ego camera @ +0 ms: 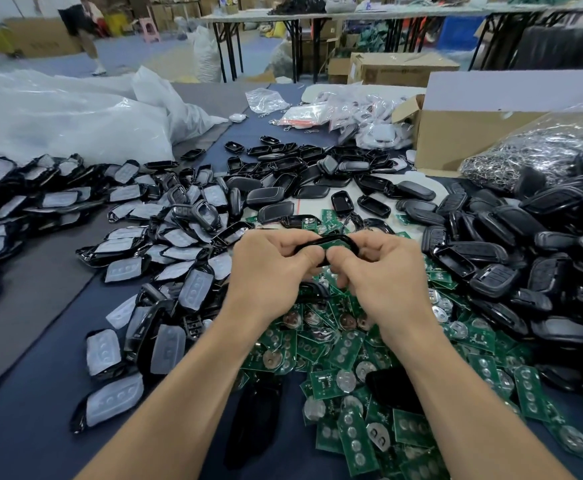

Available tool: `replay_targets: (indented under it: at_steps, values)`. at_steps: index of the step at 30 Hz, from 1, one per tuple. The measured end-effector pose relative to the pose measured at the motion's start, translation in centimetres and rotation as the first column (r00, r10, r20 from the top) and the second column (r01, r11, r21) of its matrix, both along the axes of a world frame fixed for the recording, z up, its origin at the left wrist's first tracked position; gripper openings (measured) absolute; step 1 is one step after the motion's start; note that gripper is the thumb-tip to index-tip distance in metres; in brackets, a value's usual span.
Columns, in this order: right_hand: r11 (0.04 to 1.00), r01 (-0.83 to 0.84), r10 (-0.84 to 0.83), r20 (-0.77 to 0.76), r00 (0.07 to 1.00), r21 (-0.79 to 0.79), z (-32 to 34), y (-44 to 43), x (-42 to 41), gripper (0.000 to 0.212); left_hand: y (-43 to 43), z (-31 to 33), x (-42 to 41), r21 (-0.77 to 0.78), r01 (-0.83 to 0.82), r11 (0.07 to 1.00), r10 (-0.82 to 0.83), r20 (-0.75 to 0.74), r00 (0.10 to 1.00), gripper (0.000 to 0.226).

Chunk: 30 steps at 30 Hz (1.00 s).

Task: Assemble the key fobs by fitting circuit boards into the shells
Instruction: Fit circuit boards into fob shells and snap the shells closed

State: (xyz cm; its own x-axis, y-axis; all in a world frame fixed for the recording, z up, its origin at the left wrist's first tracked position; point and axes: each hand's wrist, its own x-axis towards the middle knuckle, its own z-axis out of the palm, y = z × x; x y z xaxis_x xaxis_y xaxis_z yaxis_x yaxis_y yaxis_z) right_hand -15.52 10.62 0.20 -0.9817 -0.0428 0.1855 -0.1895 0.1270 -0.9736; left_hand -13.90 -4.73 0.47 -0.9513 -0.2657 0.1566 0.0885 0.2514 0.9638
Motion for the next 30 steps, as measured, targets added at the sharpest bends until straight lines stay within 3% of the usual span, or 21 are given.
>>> replay_targets:
  at_steps: [4,7,9,11,13,15,17,21,25,27,28,30]
  values:
    - [0.998,0.001,0.0,0.019,1.0,-0.062,0.0,-0.3,0.0,0.025,-0.4,0.1,0.2,-0.092,-0.028,0.995,0.026,-0.028,0.999,0.018]
    - [0.998,-0.039,0.039,-0.011,0.999,0.047,0.1,-0.1,-0.1,0.027,-1.3,0.5,0.3,-0.266,0.134,0.955,-0.141,-0.009,0.99,0.025]
    - [0.996,-0.021,0.022,-0.017,1.0,0.081,0.1,-0.5,0.0,0.019,-1.5,0.7,0.4,-0.291,0.057,0.955,-0.067,-0.025,0.997,0.026]
    - [0.992,-0.006,0.006,-0.003,1.0,0.13,0.2,-1.0,0.1,0.024,-1.9,1.4,0.4,-0.161,-0.13,0.978,0.124,-0.047,0.991,0.032]
    - [0.972,-0.022,0.028,-0.024,0.999,0.234,0.6,-1.6,0.5,0.042,-3.2,2.1,0.2,0.127,-0.266,0.955,0.275,-0.054,0.96,0.036]
    - [0.935,-0.057,0.078,-0.046,0.996,0.35,1.3,-2.6,1.0,0.037,-5.1,3.1,0.3,0.414,-0.308,0.856,0.365,-0.063,0.929,0.028]
    - [0.903,-0.118,0.141,-0.025,0.99,0.412,1.8,-4.3,1.3,0.021,-7.2,3.9,0.6,0.576,-0.324,0.751,0.44,-0.071,0.895,0.016]
    - [0.834,-0.33,0.299,0.139,0.944,0.442,2.9,-9.6,0.8,0.037,-10.7,4.6,1.5,0.739,-0.36,0.569,0.563,-0.032,0.826,0.018]
    - [0.513,-0.298,0.375,0.102,0.921,0.805,3.5,-14.6,0.4,0.041,-10.9,4.4,1.6,0.749,-0.38,0.542,0.575,0.0,0.818,0.018]
    - [0.417,-0.258,0.384,0.088,0.919,0.872,3.3,-15.4,0.6,0.035,-10.6,4.2,1.5,0.737,-0.387,0.554,0.568,0.004,0.823,0.02]
    - [0.427,-0.244,0.369,0.079,0.926,0.871,3.2,-15.4,0.7,0.033,-10.4,4.1,1.4,0.735,-0.388,0.557,0.565,0.008,0.825,0.02]
    - [0.54,-0.237,0.329,0.057,0.943,0.808,3.2,-14.8,0.8,0.026,-10.3,4.0,1.1,0.73,-0.395,0.558,0.56,0.02,0.829,0.022]
